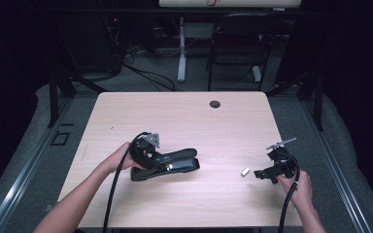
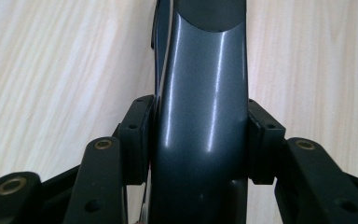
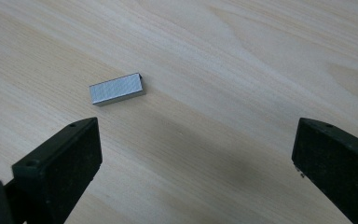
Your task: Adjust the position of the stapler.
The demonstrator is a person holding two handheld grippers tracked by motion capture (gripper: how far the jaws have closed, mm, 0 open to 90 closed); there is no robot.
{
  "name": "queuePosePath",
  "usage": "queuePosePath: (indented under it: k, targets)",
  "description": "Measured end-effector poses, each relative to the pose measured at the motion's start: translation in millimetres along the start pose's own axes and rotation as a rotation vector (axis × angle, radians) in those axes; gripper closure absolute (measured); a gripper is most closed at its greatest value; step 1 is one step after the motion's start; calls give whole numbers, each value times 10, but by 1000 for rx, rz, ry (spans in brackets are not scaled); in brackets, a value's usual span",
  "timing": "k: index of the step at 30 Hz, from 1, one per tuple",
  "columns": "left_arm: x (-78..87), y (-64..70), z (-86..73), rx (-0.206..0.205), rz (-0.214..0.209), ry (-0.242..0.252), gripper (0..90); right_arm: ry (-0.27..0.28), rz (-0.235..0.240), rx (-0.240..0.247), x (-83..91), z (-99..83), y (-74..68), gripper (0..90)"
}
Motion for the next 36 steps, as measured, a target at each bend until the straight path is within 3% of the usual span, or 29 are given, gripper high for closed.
queuePosePath:
  k: [5,12,13,15,36]
  targets:
    - [-76,36,111,-53,-33,6,520,0,2,4,-6,1,3,12]
    - [-170,92,249,-95,-68,17,519,-3,4,4,-20,-1,2,12]
    - [-177,95,271,-105,-89,13,519,-3,2,3,-22,-1,1,12]
    - [-212,115,305,-114,-86,17,519,-7,0,4,-23,-1,1,12]
    - [-265,154,342,-135,-104,55,517,-11,-2,12,-19,-7,-3,12]
Point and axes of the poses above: each handheld gripper's, and its own axes: x roughly backward along the jaws, z roughly out of its top, y roughly to its right, the point moved 1 cm from there along -x, roughly forward along the jaws, and after that the axes turned 15 degrees about -x, right-handed, at the moved point
